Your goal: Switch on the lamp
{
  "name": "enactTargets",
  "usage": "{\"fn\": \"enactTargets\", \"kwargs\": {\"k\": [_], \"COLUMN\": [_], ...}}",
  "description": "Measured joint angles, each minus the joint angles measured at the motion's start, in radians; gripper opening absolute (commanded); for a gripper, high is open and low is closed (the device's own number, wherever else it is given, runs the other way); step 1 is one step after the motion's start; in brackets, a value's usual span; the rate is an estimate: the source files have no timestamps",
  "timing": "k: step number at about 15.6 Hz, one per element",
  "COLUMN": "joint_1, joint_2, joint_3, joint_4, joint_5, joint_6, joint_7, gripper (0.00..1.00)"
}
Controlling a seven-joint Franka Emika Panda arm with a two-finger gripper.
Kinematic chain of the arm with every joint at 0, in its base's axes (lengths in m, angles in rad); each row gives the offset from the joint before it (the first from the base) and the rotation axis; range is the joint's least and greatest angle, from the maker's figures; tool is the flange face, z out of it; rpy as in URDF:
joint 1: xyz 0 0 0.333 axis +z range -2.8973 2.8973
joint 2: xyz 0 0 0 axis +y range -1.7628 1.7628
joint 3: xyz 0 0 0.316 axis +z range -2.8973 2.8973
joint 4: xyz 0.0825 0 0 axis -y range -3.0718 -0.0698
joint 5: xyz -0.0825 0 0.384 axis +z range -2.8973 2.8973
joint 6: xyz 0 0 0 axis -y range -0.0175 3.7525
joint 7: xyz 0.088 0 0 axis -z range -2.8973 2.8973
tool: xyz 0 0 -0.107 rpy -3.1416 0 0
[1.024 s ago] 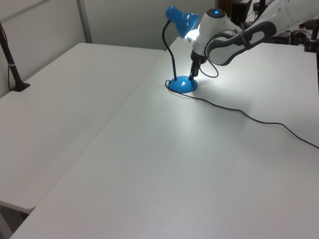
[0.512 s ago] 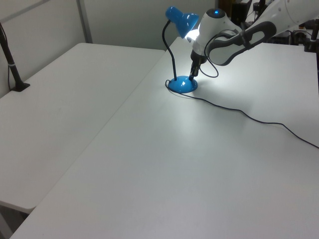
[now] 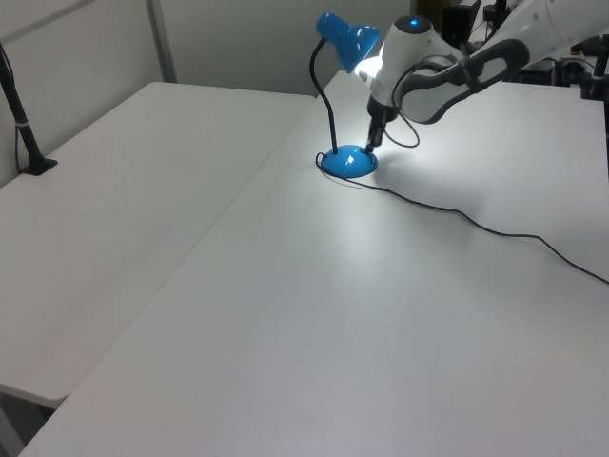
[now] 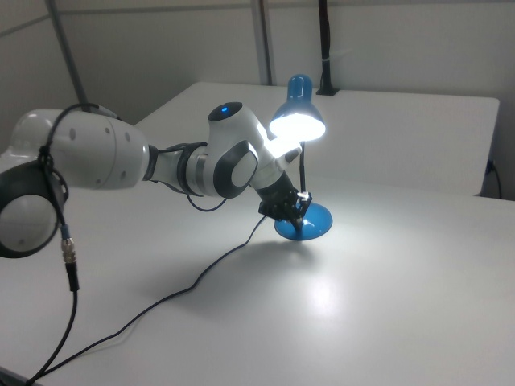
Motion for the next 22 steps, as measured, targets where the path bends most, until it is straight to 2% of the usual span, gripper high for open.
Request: {"fn": "enactTargets", "kwargs": {"k": [4,9,10,11,13,14,17,20,22], "joint_1": [-0.015,-0.011,-0.009,-0.008,-0.002,0.001,0.006,0.053,0.099], "joint_2": [-0.127,-0.202,-0.223,-0.247,-0.307,-0.342,-0.455,-0.544,-0.583], "joint_3": [-0.001,0.001,0.001,0.002,0.002,0.002,0.003,0.004,0.004], "joint_4": [-0.114,-0.13,-0.13,-0.129,-0.128,-0.127,-0.127,-0.129,-0.131], "joint_5": [0.0,0.0,0.001,0.003,0.032,0.059,0.128,0.142,0.144], "joint_6": [-0.048,-0.184,-0.231,-0.284,-0.398,-0.456,-0.605,-0.707,-0.73], "joint_7": [-0.019,-0.02,-0.02,-0.02,-0.02,-0.02,-0.023,-0.022,0.043], "gripper": [0.0,0.02,0.12,0.3,0.57,0.97,1.0,1.0,1.0]}}
